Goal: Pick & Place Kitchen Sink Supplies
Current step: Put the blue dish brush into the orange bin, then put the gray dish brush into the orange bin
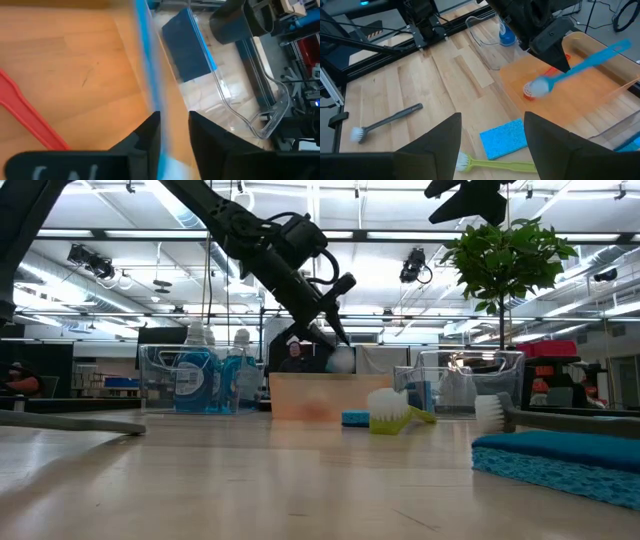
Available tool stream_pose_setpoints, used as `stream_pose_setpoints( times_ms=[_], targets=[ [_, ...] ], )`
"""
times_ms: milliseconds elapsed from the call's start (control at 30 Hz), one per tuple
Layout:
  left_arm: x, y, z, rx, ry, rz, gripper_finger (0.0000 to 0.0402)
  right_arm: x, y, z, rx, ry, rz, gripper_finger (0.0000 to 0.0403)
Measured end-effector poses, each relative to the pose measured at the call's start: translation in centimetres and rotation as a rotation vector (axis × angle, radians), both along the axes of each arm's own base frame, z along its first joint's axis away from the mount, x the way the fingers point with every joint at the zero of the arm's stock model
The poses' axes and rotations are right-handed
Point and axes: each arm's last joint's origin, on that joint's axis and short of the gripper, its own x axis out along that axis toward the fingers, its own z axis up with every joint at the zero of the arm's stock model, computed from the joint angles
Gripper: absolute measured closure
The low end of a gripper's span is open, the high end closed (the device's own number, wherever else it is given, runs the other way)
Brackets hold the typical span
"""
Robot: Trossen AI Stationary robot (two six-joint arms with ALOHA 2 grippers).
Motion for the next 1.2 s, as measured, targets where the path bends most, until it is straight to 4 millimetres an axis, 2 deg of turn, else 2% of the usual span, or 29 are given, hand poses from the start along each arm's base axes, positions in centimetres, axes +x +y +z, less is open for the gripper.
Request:
stream_pose_setpoints(
  times_ms=[333, 600, 833, 1200],
  targets=[
    [0.1, -0.2, 0.0, -0.001, 0.001, -0.003, 0.0211, 0.0, 0.0, 0.0, 0.0, 0.0, 0.0, 0.0185],
    [0.1, -0.4, 0.4, -0.036, -0.029, -0.073, 0.0199, 0.0, 0.0, 0.0, 0.007, 0.001, 0.009, 0.0185],
    [0.0, -2.2, 2.9, -0.011, -0.096, -0.234, 0.0204, 0.0, 0.0, 0.0, 0.006, 0.003, 0.009, 0.0185],
    [-1.2, -7.9, 8.8, 0.209, -0.2, -0.482, 0.0204, -0.1, 0.1, -0.2, 0.023, 0.02, 0.044, 0.0185]
  ],
)
